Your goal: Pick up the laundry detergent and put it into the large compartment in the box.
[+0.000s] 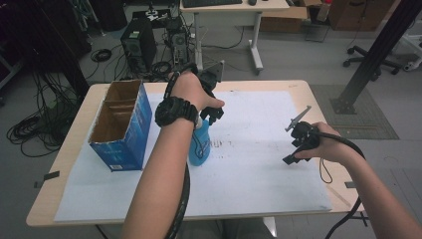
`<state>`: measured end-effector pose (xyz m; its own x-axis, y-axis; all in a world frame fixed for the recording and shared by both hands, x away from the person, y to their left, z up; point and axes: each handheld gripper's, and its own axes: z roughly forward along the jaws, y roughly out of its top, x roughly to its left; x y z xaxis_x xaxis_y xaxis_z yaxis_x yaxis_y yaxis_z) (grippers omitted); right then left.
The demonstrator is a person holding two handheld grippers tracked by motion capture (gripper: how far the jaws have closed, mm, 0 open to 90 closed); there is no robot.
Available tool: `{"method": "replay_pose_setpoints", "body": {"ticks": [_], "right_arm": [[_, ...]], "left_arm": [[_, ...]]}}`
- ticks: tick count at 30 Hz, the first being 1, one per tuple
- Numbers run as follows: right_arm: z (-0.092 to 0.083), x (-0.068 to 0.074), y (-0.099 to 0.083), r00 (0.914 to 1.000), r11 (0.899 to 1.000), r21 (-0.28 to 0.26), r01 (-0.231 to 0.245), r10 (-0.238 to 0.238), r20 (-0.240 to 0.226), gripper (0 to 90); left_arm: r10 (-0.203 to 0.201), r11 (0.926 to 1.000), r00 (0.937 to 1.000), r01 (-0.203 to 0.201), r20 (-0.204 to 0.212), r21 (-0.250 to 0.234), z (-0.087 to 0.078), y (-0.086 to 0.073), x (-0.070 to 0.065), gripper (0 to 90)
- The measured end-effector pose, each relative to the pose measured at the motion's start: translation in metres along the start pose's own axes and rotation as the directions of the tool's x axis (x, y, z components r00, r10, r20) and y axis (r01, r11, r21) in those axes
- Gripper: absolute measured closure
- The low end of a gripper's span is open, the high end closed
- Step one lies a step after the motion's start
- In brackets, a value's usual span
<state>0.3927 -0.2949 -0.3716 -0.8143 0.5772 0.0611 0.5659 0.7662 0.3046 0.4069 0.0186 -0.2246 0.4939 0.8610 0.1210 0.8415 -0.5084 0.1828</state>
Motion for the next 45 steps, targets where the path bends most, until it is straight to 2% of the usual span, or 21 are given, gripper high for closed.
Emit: {"method": "replay_pose_setpoints", "body": {"ticks": [21,45], "right_arm": [[0.007,-0.002,-0.002,0.9999,1.000,0.004,-0.005,0.005,-0.013,16.6],[0.008,-0.002,-0.003,0.9999,1.000,0.001,-0.008,0.008,-0.015,16.4]], "left_arm": [[0.008,0.9995,0.9996,-0.009,0.026,0.029,0.024,0.001,0.000,13.4],[0.009,0.9993,0.9994,-0.010,0.033,0.037,0.029,0.000,0.002,13.4]]}}
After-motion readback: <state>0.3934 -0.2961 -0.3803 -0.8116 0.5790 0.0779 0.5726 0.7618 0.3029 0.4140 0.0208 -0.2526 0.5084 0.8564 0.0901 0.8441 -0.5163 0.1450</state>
